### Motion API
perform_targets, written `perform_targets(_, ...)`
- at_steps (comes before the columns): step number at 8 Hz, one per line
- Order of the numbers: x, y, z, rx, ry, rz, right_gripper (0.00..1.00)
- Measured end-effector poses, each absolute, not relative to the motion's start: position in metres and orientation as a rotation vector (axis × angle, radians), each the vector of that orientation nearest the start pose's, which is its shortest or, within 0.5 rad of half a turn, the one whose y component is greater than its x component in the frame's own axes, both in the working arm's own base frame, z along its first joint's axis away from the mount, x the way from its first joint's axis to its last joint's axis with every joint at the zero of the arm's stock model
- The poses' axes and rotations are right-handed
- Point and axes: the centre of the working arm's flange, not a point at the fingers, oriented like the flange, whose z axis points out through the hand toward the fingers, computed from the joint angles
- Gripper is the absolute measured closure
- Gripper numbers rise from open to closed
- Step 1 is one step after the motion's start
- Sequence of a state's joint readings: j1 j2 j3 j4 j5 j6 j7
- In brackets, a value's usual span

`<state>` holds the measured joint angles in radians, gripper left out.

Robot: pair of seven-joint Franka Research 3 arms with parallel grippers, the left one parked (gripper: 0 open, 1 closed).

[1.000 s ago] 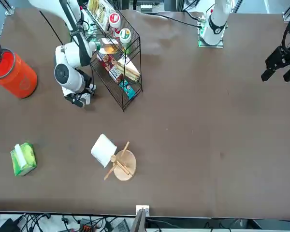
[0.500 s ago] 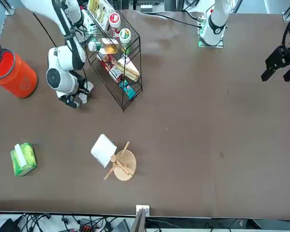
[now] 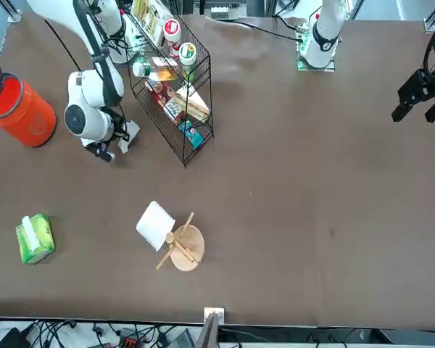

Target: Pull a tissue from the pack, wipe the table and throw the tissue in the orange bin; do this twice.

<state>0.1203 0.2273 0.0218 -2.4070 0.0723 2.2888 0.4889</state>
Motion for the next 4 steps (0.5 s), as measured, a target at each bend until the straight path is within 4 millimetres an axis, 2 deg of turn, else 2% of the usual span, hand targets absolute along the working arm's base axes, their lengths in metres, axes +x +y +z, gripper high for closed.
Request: perform_targets(4, 0.4491, 0.0563, 0.1938, -3.108, 0.603, 0.571, 0.98)
